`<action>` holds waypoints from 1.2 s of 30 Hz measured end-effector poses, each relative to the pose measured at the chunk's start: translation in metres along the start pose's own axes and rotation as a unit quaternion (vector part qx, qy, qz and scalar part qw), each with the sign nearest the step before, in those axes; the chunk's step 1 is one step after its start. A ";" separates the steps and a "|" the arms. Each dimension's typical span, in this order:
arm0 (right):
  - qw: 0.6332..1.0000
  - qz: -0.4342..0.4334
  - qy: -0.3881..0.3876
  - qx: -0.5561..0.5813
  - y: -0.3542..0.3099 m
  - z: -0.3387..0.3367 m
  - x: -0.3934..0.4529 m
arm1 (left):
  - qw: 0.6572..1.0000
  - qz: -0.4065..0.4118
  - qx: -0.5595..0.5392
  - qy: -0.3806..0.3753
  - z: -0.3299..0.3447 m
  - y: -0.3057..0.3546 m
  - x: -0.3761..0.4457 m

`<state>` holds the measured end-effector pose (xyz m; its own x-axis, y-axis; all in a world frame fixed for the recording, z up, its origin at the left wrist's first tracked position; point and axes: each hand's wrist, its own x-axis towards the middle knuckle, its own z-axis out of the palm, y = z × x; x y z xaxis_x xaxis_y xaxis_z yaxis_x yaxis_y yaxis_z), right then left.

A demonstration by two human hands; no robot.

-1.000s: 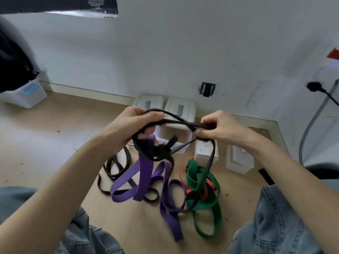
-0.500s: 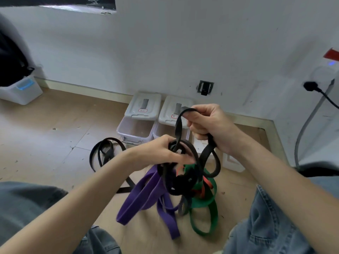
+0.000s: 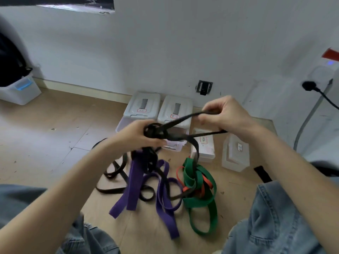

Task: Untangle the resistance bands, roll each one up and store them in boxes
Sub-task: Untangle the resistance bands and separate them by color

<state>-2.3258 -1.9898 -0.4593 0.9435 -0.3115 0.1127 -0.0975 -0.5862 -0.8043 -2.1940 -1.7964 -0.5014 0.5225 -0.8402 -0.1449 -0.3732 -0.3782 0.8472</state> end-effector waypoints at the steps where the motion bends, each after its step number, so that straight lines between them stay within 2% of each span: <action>1: 0.998 0.006 -0.030 -0.050 0.002 -0.003 0.000 | 0.999 -0.015 -0.013 0.026 -0.007 -0.003 0.001; 3: 0.991 0.027 -0.063 -0.112 0.006 -0.004 -0.001 | 0.997 -0.049 -0.037 0.043 -0.014 -0.004 0.000; 4: 0.988 0.033 -0.055 -0.138 0.008 -0.004 0.000 | 0.997 -0.063 -0.039 0.021 -0.016 -0.001 -0.001; 7: 0.986 0.035 0.003 -0.164 0.014 -0.003 0.002 | 0.989 -0.051 -0.075 -0.113 -0.019 0.010 -0.012; 8: 0.986 0.029 0.003 -0.161 0.015 0.000 0.001 | 0.985 -0.036 -0.100 -0.133 -0.019 0.014 -0.015; 9: 0.986 0.022 0.001 -0.166 0.016 0.005 0.001 | 0.983 -0.027 -0.129 -0.132 -0.019 0.018 -0.017; 11: 0.983 0.006 0.036 -0.183 0.014 0.016 -0.001 | 0.980 -0.028 -0.181 -0.080 -0.018 0.024 -0.017; 13: 0.991 0.005 0.068 -0.114 0.009 0.021 -0.004 | 0.978 -0.043 -0.205 -0.013 -0.017 0.028 -0.015; 14: 0.998 0.009 0.042 -0.036 0.006 0.023 -0.005 | 0.976 -0.051 -0.213 0.003 -0.016 0.029 -0.015; 16: 0.994 0.025 -0.073 0.081 -0.002 0.030 -0.011 | 0.974 -0.059 -0.221 0.003 -0.014 0.030 -0.015; 18: 0.990 0.026 -0.129 0.058 -0.005 0.041 -0.014 | 0.974 -0.051 -0.219 -0.006 -0.012 0.030 -0.015; 22: 0.992 0.032 -0.079 0.098 -0.001 0.055 -0.012 | 0.969 -0.036 -0.241 -0.024 -0.009 0.033 -0.016; 24: 0.988 0.054 -0.082 0.120 0.002 0.059 -0.013 | 0.964 -0.040 -0.262 -0.013 -0.009 0.032 -0.017; 26: 0.969 0.080 -0.085 0.216 0.003 0.063 -0.015 | 0.956 -0.030 -0.293 -0.005 -0.009 0.032 -0.016; 28: 0.954 0.080 -0.048 0.284 0.001 0.066 -0.015 | 0.943 -0.013 -0.333 0.019 -0.010 0.033 -0.016; 30: 0.963 0.058 0.018 0.263 -0.003 0.067 -0.016 | 0.916 -0.008 -0.398 0.058 -0.013 0.033 -0.014; 32: 0.981 0.019 0.082 0.173 -0.004 0.064 -0.016 | 0.889 0.002 -0.450 0.085 -0.017 0.033 -0.013; 33: 0.988 0.012 0.073 0.133 -0.005 0.064 -0.017 | 0.881 0.009 -0.464 0.087 -0.018 0.033 -0.013; 34: 0.992 0.018 0.029 0.125 -0.005 0.064 -0.017 | 0.878 0.016 -0.471 0.081 -0.019 0.034 -0.014; 36: 0.971 0.065 -0.088 0.211 -0.004 0.070 -0.020 | 0.880 0.021 -0.470 0.065 -0.017 0.037 -0.015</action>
<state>-2.3223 -1.9284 -0.4993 0.9751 -0.2074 -0.0786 -0.1169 -0.1797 -0.9767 -2.2027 -1.7914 -0.4595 0.6292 -0.7714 -0.0954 0.3737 0.1925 0.9073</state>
